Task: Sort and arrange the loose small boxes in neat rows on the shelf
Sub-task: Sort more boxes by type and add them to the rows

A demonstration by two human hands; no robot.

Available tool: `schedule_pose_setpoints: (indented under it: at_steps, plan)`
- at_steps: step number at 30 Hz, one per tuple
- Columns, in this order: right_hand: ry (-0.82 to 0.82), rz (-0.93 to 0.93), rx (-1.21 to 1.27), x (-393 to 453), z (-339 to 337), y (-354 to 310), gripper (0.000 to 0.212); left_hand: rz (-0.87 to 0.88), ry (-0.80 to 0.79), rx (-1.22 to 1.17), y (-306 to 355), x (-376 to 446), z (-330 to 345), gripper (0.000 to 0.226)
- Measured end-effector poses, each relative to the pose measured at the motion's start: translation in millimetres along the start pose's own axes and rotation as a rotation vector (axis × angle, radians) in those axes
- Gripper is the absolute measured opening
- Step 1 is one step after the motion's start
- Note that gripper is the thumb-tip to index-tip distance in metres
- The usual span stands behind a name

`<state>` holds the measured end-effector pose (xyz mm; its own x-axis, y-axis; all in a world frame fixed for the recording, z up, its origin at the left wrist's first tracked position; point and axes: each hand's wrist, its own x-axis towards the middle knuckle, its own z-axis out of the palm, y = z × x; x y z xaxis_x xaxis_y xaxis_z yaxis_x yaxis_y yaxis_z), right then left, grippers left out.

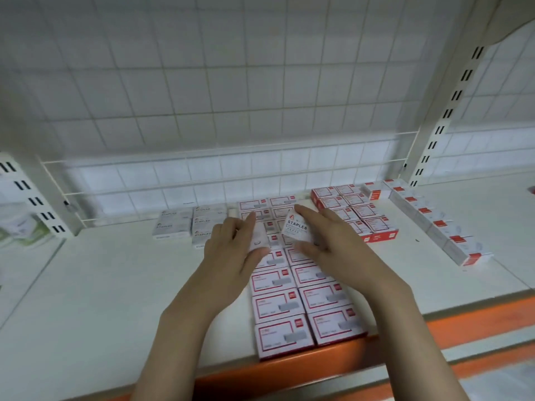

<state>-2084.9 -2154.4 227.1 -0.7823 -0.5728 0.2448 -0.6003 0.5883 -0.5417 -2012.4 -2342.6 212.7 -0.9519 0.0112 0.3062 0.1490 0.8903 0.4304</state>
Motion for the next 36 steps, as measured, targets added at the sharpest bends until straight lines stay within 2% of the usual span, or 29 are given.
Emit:
schedule_pose_setpoints:
  at_steps: [4,7,14,19,21,24,29,32,36]
  plan:
    - [0.016,-0.005,0.022,1,13,-18,0.065,0.016,0.132,-0.1,-25,-13,-15,0.059]
    - [0.033,-0.006,0.019,4,25,-27,0.063,0.072,0.182,-0.081,-40,-21,-24,0.049]
    - [0.02,-0.02,0.019,15,45,-43,0.036,0.069,0.236,0.146,-81,-32,-43,0.048]
    - [0.036,-0.073,-0.087,25,57,-54,0.045,-0.039,0.125,0.241,-113,-23,-47,0.053]
    - [0.003,-0.071,-0.117,28,61,-58,0.046,-0.145,0.03,0.239,-120,-19,-48,0.047]
    - [-0.057,-0.063,-0.163,32,68,-61,0.048,-0.215,-0.076,0.259,-124,-14,-44,0.049]
    - [-0.106,-0.082,-0.178,34,77,-63,0.047,-0.266,-0.075,0.22,-121,-17,-41,0.051]
    - [-0.13,-0.088,-0.181,33,82,-64,0.05,-0.239,-0.029,0.339,-119,-26,-41,0.039]
    - [-0.154,-0.081,-0.199,33,87,-63,0.053,-0.278,-0.08,0.37,-118,-31,-33,0.027]
